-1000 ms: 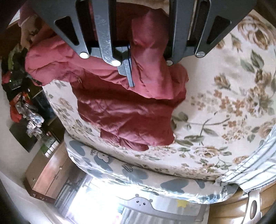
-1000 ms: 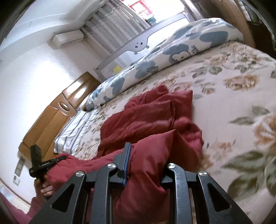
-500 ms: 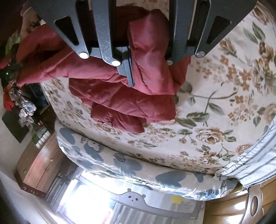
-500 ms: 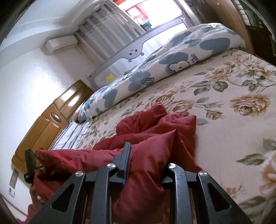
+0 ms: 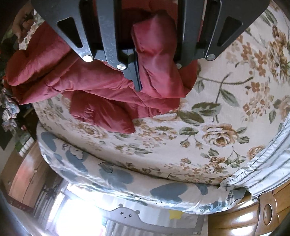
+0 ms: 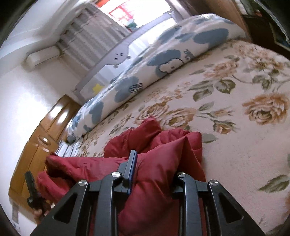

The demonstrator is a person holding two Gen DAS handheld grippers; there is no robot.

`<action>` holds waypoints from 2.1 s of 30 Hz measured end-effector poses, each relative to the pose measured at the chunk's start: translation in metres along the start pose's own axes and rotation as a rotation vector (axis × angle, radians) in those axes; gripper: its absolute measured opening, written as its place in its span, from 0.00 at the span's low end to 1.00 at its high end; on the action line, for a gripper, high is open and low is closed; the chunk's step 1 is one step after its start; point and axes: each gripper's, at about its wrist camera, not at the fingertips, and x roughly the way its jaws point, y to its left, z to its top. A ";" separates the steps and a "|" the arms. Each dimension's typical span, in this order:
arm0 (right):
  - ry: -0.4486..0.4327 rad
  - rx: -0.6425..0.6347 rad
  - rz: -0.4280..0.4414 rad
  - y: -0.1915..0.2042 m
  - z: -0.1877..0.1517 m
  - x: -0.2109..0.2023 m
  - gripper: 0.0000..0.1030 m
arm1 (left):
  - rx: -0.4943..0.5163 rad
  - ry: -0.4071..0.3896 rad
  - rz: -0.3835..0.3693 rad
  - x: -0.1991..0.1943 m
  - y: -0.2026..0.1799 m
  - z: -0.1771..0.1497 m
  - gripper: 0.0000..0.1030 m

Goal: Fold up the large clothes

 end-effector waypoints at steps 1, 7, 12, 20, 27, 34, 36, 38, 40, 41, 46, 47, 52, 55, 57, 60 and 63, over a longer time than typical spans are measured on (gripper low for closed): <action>0.001 0.022 -0.007 -0.005 0.002 0.007 0.24 | -0.007 0.005 0.004 0.006 0.000 0.002 0.15; 0.009 0.046 -0.068 -0.014 0.012 0.046 0.25 | -0.025 0.032 0.046 0.045 -0.003 0.020 0.15; 0.014 0.053 -0.088 -0.021 0.021 0.075 0.25 | -0.044 0.047 0.099 0.077 -0.005 0.030 0.18; 0.027 0.072 -0.128 -0.045 0.016 0.113 0.25 | -0.056 0.082 0.125 0.110 -0.010 0.033 0.19; 0.021 0.060 -0.142 -0.047 0.014 0.121 0.25 | -0.067 0.021 0.056 0.054 -0.009 0.019 0.31; 0.012 0.046 -0.172 -0.043 0.014 0.127 0.25 | 0.046 -0.049 -0.036 -0.014 -0.039 -0.016 0.31; 0.013 0.047 -0.176 -0.042 0.015 0.129 0.26 | 0.102 -0.026 -0.094 -0.016 -0.056 -0.028 0.31; 0.016 0.047 -0.178 -0.041 0.017 0.130 0.28 | 0.171 -0.001 -0.106 -0.011 -0.073 -0.039 0.31; 0.019 0.044 -0.184 -0.040 0.017 0.131 0.28 | 0.250 0.024 -0.094 -0.001 -0.093 -0.052 0.31; 0.020 0.042 -0.185 -0.039 0.018 0.131 0.28 | 0.279 0.052 -0.106 0.007 -0.102 -0.057 0.31; 0.026 0.041 -0.167 -0.032 0.022 0.118 0.37 | 0.364 0.088 0.045 0.050 -0.123 -0.065 0.32; 0.025 0.038 -0.159 -0.027 0.024 0.112 0.43 | 0.366 0.090 0.062 0.058 -0.122 -0.063 0.32; -0.037 -0.081 -0.104 0.012 0.022 0.060 0.66 | 0.348 0.082 0.094 0.084 -0.116 -0.051 0.32; -0.027 -0.243 -0.090 0.043 0.007 0.046 0.75 | 0.342 0.079 0.105 0.092 -0.112 -0.038 0.32; 0.074 -0.354 -0.103 0.059 -0.006 0.062 0.75 | 0.339 0.083 0.107 0.096 -0.108 -0.032 0.32; 0.229 -0.471 -0.160 0.066 -0.025 0.101 0.75 | 0.343 0.079 0.125 0.098 -0.103 -0.026 0.32; 0.284 -0.446 -0.198 0.050 -0.026 0.133 0.75 | 0.350 0.078 0.146 0.101 -0.098 -0.024 0.32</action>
